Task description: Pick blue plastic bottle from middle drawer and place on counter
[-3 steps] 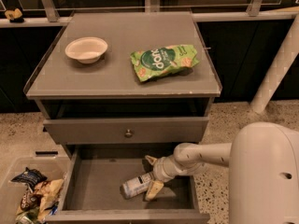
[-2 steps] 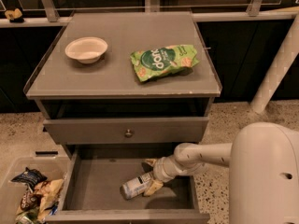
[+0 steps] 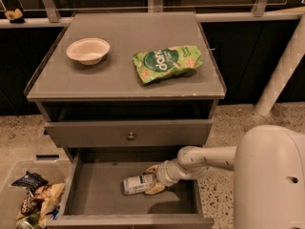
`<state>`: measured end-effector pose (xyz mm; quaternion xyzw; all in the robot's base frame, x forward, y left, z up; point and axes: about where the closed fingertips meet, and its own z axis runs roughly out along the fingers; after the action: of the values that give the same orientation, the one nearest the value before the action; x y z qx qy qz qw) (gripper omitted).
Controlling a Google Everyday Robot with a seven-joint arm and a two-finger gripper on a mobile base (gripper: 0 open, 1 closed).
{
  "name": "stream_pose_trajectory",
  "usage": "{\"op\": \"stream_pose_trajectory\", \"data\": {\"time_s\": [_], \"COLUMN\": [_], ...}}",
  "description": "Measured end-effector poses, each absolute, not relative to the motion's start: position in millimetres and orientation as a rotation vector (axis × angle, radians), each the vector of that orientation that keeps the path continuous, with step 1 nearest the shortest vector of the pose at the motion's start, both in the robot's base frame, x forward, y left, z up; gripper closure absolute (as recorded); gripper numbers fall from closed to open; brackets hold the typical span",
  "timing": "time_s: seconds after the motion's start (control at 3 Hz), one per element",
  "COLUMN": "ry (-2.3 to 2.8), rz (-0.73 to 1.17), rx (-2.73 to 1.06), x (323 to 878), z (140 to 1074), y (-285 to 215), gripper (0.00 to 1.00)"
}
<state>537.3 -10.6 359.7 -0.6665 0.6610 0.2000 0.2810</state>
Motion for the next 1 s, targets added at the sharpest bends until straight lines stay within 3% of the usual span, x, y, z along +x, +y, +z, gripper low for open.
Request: {"op": "stream_pose_trajectory", "data": {"time_s": [0.33,0.67,1.0], "ry": [1.771,1.777,1.786], "rz": [0.536,0.51,0.413], "rx": [-1.786,-1.784,-1.755], "x": [537,532,520], "z": [360,367,399], "y": [-11,-9,-7], "gripper": [0.88,1.0,1.0]}}
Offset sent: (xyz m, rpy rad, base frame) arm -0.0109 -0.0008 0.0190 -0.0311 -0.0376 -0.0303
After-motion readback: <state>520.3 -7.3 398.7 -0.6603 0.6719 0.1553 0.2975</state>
